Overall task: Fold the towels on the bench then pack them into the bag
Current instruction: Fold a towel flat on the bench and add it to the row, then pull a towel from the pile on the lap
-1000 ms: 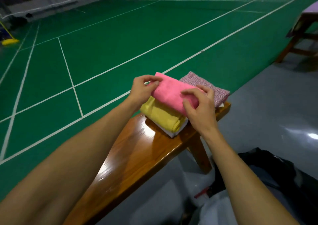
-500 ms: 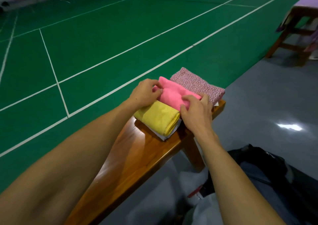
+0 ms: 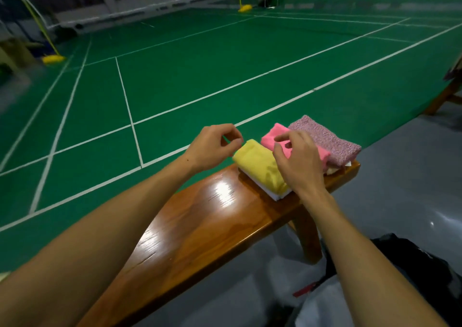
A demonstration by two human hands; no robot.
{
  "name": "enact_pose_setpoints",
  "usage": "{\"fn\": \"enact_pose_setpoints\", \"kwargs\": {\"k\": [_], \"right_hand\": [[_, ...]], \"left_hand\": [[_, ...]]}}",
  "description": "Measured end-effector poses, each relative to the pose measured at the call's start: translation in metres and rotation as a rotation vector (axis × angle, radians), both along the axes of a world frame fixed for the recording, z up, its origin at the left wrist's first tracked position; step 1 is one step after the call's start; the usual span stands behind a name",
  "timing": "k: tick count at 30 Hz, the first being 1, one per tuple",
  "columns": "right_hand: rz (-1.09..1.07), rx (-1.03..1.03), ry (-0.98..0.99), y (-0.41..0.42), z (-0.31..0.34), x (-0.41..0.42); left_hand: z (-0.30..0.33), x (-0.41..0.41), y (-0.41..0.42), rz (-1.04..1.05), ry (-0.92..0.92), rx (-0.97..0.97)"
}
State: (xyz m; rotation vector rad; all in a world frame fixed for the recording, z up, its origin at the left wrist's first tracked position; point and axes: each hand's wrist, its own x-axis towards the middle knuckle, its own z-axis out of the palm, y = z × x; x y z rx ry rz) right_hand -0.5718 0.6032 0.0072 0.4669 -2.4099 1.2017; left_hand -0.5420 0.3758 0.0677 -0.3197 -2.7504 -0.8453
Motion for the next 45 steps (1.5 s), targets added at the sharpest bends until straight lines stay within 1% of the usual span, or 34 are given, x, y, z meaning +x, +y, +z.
{"fn": "enact_pose_setpoints", "kwargs": {"k": [2, 5, 8, 12, 16, 22, 26, 29, 31, 33, 37, 41, 42, 45], "right_hand": [[0.117, -0.003, 0.077, -0.021, 0.003, 0.02], [0.241, 0.076, 0.166, -0.059, 0.003, 0.058], [0.383, 0.162, 0.215, -0.1, -0.004, 0.1], [0.598, 0.236, 0.166, -0.161, -0.022, 0.161], [0.768, 0.305, 0.145, -0.232, -0.04, 0.222], [1.003, 0.314, 0.126, -0.336, -0.047, 0.313], [1.1, 0.382, 0.03, -0.391, -0.053, 0.363], [1.11, 0.439, -0.07, -0.42, -0.06, 0.391], [1.047, 0.453, -0.136, -0.437, -0.067, 0.406], [0.924, 0.451, -0.237, -0.451, -0.072, 0.418], [0.777, 0.351, -0.607, -0.479, -0.077, 0.431], [0.747, 0.187, -0.911, -0.5, -0.07, 0.433], [0.754, 0.154, -0.954, -0.502, -0.067, 0.433], [0.825, 0.112, -0.988, -0.494, -0.058, 0.428]], "left_hand": [[0.006, 0.04, -0.019, 0.023, 0.003, -0.007], [0.006, 0.107, -0.055, 0.084, -0.011, -0.034], [-0.001, 0.179, -0.099, 0.154, -0.066, -0.074], [-0.016, 0.275, -0.163, 0.293, -0.152, -0.074], [-0.027, 0.367, -0.221, 0.446, -0.224, -0.058], [-0.044, 0.488, -0.295, 0.69, -0.298, 0.002], [-0.06, 0.55, -0.33, 0.812, -0.335, 0.052], [-0.07, 0.582, -0.349, 0.861, -0.349, 0.063], [-0.077, 0.598, -0.358, 0.888, -0.361, 0.061], [-0.083, 0.611, -0.366, 0.907, -0.37, 0.064], [-0.093, 0.633, -0.379, 0.96, -0.365, 0.054], [-0.099, 0.65, -0.391, 1.127, -0.319, 0.086], [-0.099, 0.654, -0.394, 1.192, -0.312, 0.068], [-0.096, 0.658, -0.401, 1.347, -0.289, 0.023]]}}
